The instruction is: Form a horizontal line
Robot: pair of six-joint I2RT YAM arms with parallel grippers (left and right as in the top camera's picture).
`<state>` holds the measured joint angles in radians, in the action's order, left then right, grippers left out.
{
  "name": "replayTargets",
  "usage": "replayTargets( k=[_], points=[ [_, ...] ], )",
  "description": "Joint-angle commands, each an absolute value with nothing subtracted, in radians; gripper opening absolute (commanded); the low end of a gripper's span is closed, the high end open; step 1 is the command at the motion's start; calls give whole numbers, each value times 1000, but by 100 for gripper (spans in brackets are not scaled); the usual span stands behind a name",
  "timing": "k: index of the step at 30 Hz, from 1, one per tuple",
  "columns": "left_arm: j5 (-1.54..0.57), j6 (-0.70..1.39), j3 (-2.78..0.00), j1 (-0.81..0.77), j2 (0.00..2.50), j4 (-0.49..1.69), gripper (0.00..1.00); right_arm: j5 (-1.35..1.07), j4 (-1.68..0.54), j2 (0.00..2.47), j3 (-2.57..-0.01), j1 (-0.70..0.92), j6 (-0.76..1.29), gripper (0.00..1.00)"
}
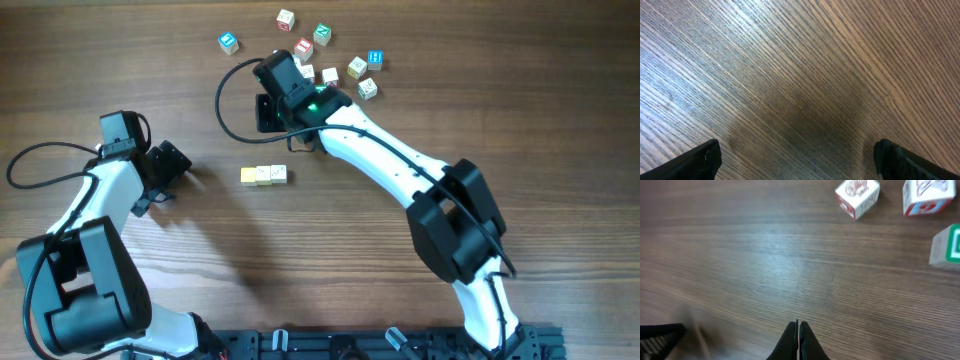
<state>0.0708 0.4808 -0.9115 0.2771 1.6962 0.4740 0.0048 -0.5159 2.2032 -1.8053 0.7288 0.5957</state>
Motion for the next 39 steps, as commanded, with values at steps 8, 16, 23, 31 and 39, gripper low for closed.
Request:
replayTargets(
  k=[8, 16, 23, 31, 39],
  points=[
    [80, 483, -907, 279, 1703, 471, 100, 15, -509, 2235, -1785, 741, 579, 5],
    [80, 483, -907, 279, 1703, 472, 100, -6, -518, 2243, -1774, 743, 580, 4],
    [80, 483, -907, 279, 1703, 472, 100, -46, -527, 2314, -1774, 750, 605, 4],
    [80, 483, -907, 279, 1703, 472, 100, -128, -577, 2314, -1774, 750, 606, 4],
    [80, 483, -907, 279, 1703, 471, 100, -173, -619, 2314, -1774, 750, 614, 4]
  ],
)
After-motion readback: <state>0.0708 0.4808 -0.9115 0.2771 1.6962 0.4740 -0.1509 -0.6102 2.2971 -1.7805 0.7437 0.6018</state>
